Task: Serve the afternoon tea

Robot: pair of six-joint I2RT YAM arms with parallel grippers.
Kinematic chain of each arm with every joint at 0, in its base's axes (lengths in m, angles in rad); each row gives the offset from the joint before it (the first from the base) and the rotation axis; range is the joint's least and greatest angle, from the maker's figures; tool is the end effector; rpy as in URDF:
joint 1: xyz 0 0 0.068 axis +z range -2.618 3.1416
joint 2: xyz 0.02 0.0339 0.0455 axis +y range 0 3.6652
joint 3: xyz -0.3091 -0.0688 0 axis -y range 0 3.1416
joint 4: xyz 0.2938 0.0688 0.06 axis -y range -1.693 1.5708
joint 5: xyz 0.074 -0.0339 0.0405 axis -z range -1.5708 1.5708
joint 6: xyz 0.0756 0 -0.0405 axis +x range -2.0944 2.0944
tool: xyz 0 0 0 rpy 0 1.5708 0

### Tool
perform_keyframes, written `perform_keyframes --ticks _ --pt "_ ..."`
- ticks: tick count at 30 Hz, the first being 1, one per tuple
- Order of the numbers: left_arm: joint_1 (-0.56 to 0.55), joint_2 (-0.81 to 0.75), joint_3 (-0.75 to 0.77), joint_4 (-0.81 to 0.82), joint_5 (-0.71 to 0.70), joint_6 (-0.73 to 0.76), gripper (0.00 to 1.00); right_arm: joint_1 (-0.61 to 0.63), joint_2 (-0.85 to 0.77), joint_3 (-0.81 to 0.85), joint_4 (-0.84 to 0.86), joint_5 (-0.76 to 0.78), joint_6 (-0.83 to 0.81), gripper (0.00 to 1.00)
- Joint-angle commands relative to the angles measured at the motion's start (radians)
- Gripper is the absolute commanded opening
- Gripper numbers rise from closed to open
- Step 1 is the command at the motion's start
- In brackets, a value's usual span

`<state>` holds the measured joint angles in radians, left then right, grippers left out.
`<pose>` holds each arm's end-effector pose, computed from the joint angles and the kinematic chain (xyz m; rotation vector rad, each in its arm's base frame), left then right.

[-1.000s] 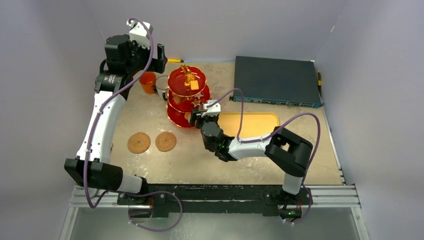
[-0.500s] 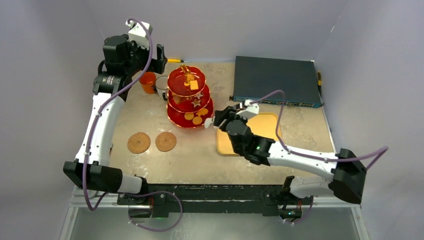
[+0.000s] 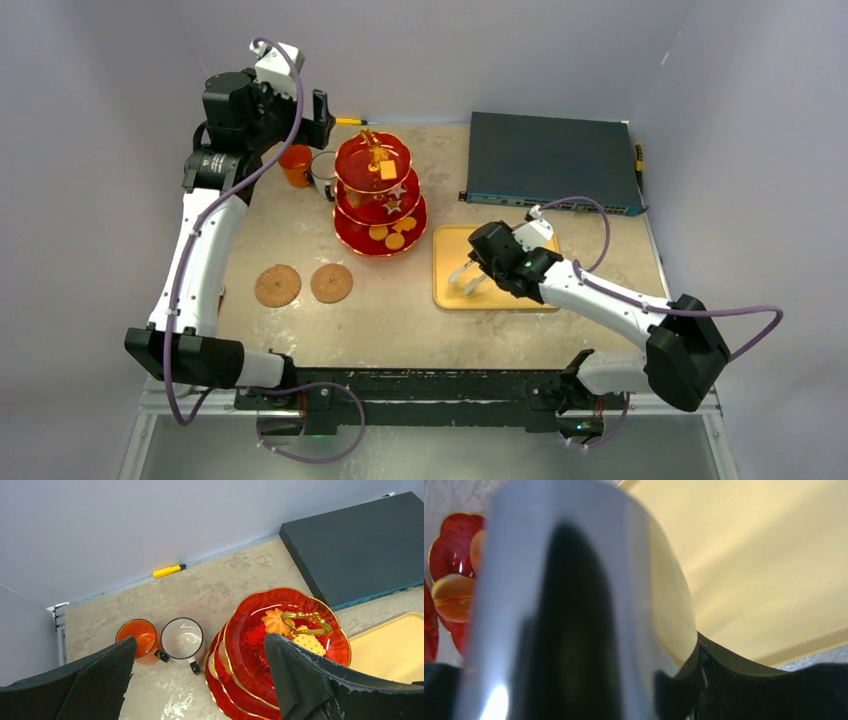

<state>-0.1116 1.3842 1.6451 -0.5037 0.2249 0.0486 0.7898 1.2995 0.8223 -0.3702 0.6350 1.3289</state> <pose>0.3702 -0.0585 0.5155 0.3038 1.7887 -0.2485 0.2536 0.1921 0.2286 0.8603 2.0738 0.3767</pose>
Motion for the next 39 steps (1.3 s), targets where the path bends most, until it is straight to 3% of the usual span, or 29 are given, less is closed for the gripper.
perform_keyframes --ticks 1,7,12,19,27,35,39 --pt "0.007 -0.043 0.016 0.007 0.015 0.02 0.99 -0.081 -0.049 -0.054 -0.012 -0.079 0.096 0.6" --pt "0.009 -0.047 0.009 0.008 0.017 0.022 0.99 -0.139 -0.061 -0.14 0.078 -0.113 0.136 0.63" --pt "0.008 -0.048 0.007 0.014 0.02 0.02 0.99 -0.163 0.006 -0.137 0.085 -0.113 0.178 0.79" --pt "0.007 -0.062 -0.011 0.037 0.014 0.022 0.99 -0.182 0.061 -0.13 0.113 -0.089 0.188 0.82" --pt "0.008 -0.063 -0.014 0.039 0.021 0.017 0.99 -0.184 0.124 -0.078 0.065 -0.082 0.191 0.97" --pt "0.008 -0.067 -0.015 0.04 0.018 0.017 0.99 -0.166 0.145 0.079 -0.035 0.029 0.093 0.98" --pt "0.008 -0.064 -0.008 0.038 0.016 0.016 0.99 -0.042 0.084 0.112 -0.009 0.182 -0.002 0.96"
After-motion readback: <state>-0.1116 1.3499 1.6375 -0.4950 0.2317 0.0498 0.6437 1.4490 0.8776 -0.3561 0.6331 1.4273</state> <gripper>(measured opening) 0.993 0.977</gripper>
